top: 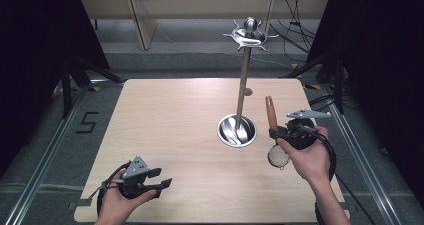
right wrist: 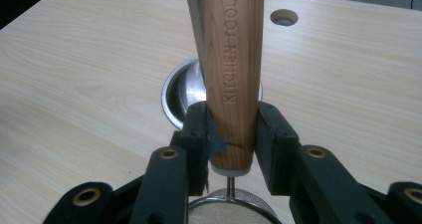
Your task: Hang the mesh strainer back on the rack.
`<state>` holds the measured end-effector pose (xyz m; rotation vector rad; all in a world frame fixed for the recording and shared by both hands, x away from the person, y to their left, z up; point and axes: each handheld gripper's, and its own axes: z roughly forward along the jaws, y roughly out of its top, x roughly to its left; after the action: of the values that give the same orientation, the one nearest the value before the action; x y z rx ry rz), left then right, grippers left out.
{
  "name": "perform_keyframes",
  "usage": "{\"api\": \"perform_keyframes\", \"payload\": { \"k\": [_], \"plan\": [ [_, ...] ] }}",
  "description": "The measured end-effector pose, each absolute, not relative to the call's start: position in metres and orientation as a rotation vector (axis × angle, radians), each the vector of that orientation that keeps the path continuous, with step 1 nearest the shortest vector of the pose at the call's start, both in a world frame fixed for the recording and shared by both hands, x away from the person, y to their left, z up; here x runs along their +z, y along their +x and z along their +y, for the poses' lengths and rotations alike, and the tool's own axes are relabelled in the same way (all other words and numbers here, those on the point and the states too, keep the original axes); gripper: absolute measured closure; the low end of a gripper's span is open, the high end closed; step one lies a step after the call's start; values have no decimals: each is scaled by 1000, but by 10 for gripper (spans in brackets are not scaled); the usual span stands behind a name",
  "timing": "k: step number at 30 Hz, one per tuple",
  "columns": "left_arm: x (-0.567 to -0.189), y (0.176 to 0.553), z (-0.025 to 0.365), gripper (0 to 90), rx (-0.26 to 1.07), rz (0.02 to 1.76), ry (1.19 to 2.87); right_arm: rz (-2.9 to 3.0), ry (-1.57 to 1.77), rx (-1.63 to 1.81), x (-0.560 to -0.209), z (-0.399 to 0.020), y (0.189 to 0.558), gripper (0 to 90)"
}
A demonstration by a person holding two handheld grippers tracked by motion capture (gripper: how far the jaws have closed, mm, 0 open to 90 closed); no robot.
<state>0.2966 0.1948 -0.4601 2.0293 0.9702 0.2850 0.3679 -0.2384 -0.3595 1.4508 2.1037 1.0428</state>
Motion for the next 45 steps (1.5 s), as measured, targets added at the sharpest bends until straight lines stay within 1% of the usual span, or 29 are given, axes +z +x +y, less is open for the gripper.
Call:
{"api": "perform_keyframes", "payload": {
  "k": [45],
  "plan": [
    [-460,297,195,447,286,969,2028,2021,1367,1146,-332,-233,365,694]
  ]
}}
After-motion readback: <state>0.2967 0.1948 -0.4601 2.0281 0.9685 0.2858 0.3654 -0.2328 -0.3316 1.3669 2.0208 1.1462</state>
